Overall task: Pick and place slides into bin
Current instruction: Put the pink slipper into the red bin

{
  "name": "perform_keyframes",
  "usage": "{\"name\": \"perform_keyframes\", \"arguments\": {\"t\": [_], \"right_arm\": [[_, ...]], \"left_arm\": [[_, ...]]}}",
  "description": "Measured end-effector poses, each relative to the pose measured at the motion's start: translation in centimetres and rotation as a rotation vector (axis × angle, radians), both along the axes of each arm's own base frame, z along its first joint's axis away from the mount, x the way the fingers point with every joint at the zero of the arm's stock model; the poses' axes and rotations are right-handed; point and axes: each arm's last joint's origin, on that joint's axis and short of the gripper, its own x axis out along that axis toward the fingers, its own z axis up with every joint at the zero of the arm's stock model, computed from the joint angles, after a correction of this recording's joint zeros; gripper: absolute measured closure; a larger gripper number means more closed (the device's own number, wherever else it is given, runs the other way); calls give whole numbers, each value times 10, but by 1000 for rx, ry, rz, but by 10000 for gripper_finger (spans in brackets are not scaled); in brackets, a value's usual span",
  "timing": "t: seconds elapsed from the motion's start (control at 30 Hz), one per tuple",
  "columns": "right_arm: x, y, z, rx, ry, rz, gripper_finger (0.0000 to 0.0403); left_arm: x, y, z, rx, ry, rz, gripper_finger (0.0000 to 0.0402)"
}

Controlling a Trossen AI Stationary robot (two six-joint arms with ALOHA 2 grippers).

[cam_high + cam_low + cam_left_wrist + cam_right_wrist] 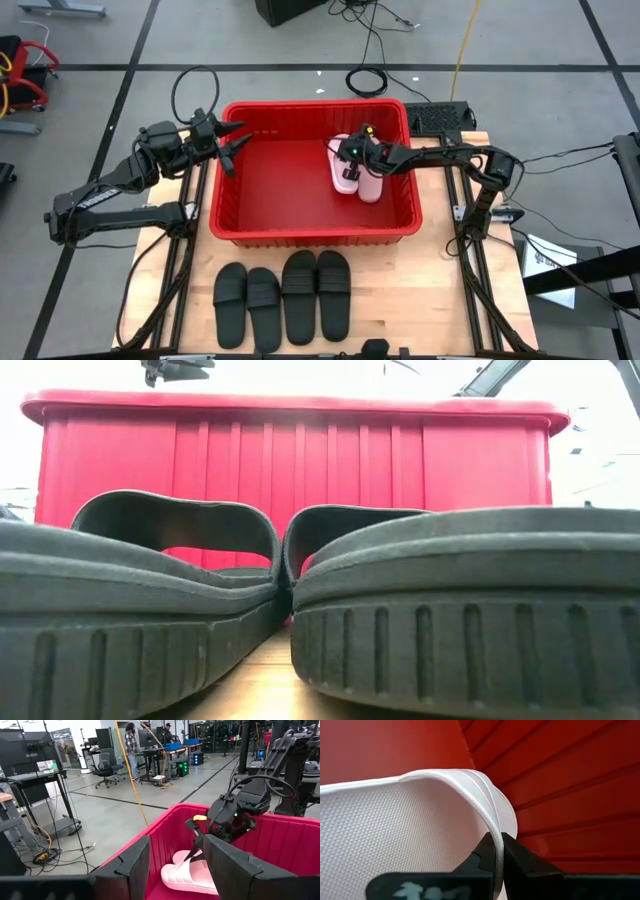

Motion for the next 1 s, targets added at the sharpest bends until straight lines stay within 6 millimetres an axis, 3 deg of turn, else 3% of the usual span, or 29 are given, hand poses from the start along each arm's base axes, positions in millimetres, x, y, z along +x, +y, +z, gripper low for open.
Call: {"name": "perform_keyframes", "arguments": {"t": [0.37,1.0], "right_arm": [[1,-1,1,-3,-19,3,369],[-2,1,-3,56,13,38,231]], "left_arm": [[0,0,0,-3,-1,-8,213],[0,0,-1,-11,5,-11,213]]}}
